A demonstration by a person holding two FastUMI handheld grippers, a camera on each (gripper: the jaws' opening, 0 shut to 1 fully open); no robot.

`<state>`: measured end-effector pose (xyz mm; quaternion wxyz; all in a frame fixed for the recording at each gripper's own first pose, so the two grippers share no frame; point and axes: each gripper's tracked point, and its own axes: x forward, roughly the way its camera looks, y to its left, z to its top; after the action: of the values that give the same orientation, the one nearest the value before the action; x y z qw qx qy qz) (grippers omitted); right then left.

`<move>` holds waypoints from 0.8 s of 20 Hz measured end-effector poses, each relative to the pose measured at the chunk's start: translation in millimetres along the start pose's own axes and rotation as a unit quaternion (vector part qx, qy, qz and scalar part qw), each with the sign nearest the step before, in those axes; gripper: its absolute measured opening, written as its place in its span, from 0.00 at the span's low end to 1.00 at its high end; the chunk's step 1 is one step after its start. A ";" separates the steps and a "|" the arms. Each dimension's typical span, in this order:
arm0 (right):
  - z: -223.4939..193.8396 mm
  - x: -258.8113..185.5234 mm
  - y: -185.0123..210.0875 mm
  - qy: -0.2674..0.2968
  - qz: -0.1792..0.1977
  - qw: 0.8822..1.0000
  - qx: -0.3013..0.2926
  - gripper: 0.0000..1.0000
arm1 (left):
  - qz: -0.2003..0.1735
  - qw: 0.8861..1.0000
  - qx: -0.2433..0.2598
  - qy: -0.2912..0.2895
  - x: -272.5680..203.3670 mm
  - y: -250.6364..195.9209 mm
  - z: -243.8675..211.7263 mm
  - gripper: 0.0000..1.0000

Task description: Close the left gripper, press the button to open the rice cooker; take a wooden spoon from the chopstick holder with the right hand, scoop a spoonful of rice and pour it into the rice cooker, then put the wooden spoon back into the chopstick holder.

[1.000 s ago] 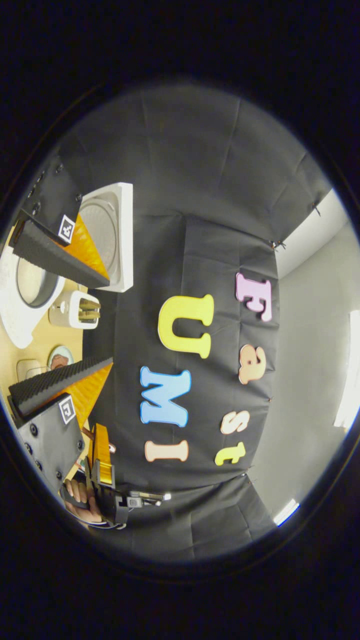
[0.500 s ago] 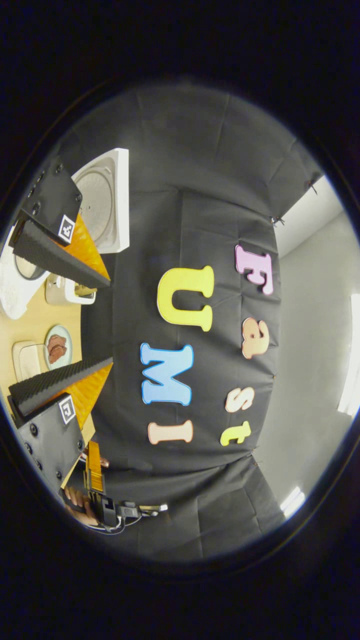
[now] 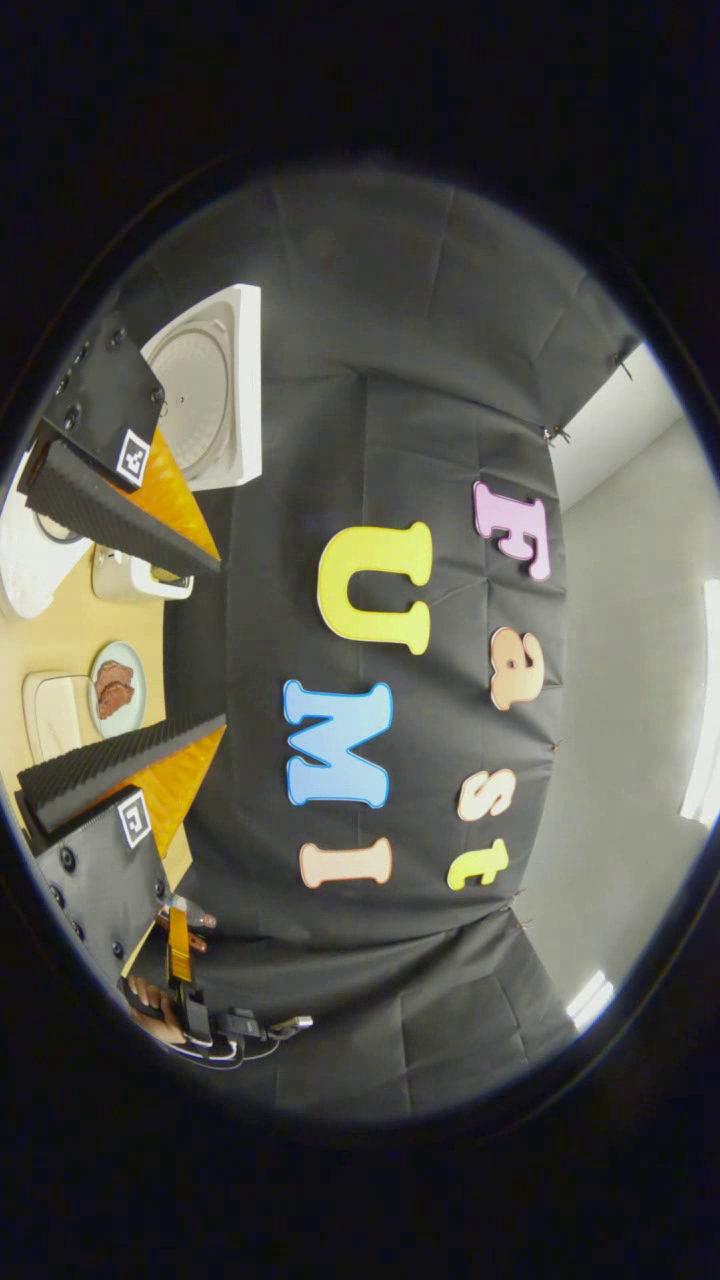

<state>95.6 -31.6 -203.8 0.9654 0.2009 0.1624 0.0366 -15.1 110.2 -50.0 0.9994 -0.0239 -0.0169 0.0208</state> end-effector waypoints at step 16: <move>-88.6 53.5 -55.4 0.059 -0.104 0.992 -0.045 0.07 | 0.031 0.999 -0.002 0.005 -23.8 19.1 6.3 0.94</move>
<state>117.4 -41.8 -318.7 0.9607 0.1372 0.2371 -0.0455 -39.9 128.6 -45.4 0.9982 -0.0264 -0.0113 0.0519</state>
